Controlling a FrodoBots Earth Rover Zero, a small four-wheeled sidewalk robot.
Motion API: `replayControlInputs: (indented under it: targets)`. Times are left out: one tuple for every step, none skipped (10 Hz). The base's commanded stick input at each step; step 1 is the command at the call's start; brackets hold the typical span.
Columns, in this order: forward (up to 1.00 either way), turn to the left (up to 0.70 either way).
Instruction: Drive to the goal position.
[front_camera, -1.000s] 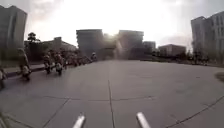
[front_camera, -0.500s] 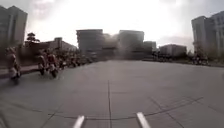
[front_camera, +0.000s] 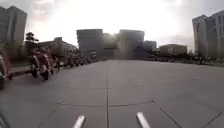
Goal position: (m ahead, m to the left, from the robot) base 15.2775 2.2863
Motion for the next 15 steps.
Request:
replayControlInputs:
  targets:
    - [1.0,0.0]
    - [1.0,0.0]
    - [1.0,0.0]
    - [1.0,0.0]
    - [1.0,0.0]
    - [1.0,0.0]
    - [1.0,0.0]
    - [1.0,0.0]
    - [1.0,0.0]
    - [1.0,0.0]
    - [1.0,0.0]
    - [1.0,0.0]
    - [1.0,0.0]
    - [1.0,0.0]
    - [1.0,0.0]
